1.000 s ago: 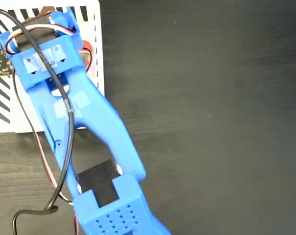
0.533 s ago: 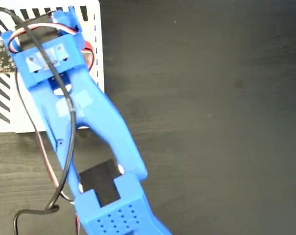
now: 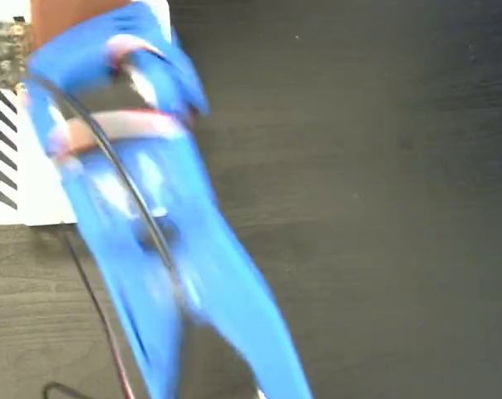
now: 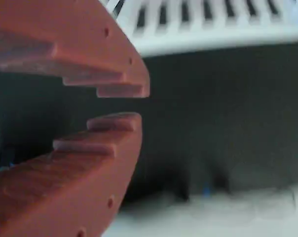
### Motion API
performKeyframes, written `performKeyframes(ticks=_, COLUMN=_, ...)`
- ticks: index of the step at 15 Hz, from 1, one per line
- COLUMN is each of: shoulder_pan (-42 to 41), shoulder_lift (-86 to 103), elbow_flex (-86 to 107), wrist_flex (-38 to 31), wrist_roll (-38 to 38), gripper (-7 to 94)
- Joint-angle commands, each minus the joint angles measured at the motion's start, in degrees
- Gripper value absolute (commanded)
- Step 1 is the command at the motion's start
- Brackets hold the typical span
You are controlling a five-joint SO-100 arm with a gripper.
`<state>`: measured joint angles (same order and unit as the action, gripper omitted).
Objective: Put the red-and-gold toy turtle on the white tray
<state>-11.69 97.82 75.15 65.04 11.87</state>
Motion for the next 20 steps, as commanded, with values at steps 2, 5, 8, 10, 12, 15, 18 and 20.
performKeyframes(ticks=2, shoulder_pan=3.6, shoulder_lift=25.14, elbow_flex=12.04, wrist_flex=-0.7, wrist_roll=-6.59, gripper=0)
performKeyframes(ticks=5, shoulder_pan=8.96, shoulder_lift=42.98, elbow_flex=40.52, wrist_flex=-9.05, wrist_roll=-10.72, gripper=0)
performKeyframes(ticks=8, shoulder_pan=10.37, shoulder_lift=56.25, elbow_flex=68.38, wrist_flex=-16.79, wrist_roll=-12.3, gripper=0)
performKeyframes(ticks=10, shoulder_pan=10.02, shoulder_lift=64.69, elbow_flex=79.01, wrist_flex=-14.59, wrist_roll=-12.48, gripper=0)
performKeyframes(ticks=12, shoulder_pan=9.49, shoulder_lift=71.89, elbow_flex=84.46, wrist_flex=-8.26, wrist_roll=-11.51, gripper=0)
performKeyframes(ticks=15, shoulder_pan=10.28, shoulder_lift=82.35, elbow_flex=92.2, wrist_flex=-2.29, wrist_roll=-11.16, gripper=0)
performKeyframes(ticks=18, shoulder_pan=12.22, shoulder_lift=88.33, elbow_flex=92.46, wrist_flex=7.03, wrist_roll=-11.43, gripper=0)
performKeyframes(ticks=20, shoulder_pan=11.69, shoulder_lift=88.42, elbow_flex=92.37, wrist_flex=7.91, wrist_roll=-10.81, gripper=0)
